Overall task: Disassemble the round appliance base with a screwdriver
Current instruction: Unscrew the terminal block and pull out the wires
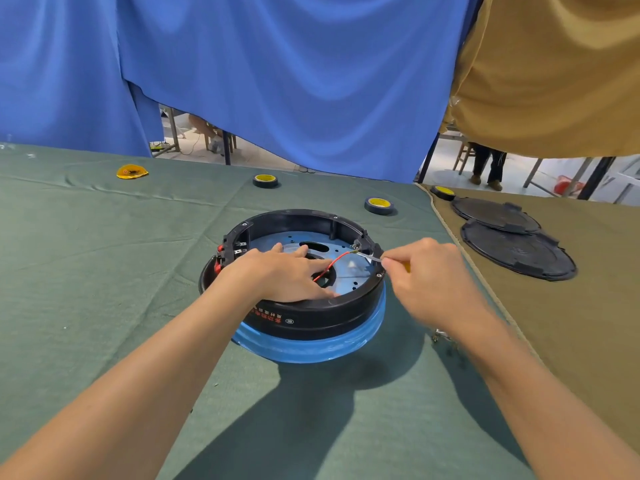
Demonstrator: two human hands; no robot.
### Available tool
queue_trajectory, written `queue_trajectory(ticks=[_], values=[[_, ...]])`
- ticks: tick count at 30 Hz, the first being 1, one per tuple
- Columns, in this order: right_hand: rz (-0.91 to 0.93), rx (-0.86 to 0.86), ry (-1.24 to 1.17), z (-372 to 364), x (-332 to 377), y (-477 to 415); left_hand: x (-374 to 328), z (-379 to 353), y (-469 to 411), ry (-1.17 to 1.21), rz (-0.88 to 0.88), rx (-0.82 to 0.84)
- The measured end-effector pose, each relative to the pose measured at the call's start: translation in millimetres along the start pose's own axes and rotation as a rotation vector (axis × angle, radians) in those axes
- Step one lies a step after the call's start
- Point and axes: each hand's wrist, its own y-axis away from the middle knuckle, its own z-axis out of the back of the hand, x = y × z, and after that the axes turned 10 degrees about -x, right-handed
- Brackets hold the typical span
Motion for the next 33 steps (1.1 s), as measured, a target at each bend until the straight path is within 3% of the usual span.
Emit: queue_trajectory(ticks=[6,14,21,33], values=[[-0.018,0.009,-0.024,2.7,-4.2,-3.1,-0.3,-1.3,-0.6,0.024,0.006,-0.020],[0.078,-0.078,0.164,-17.3,11.7,14.6,2.0,-4.9,-3.1,0.047,0.013,-0.033],[0.035,-0.052,-0.120,-6.5,-9.9,0.0,3.8,-7.0,-4.6,0.040,0.000,-0.043],[0.107,-0.075,0.051,-11.7,-0.5,12.5,5.2,-10.2,-8.3,0.046,0.005,-0.048]])
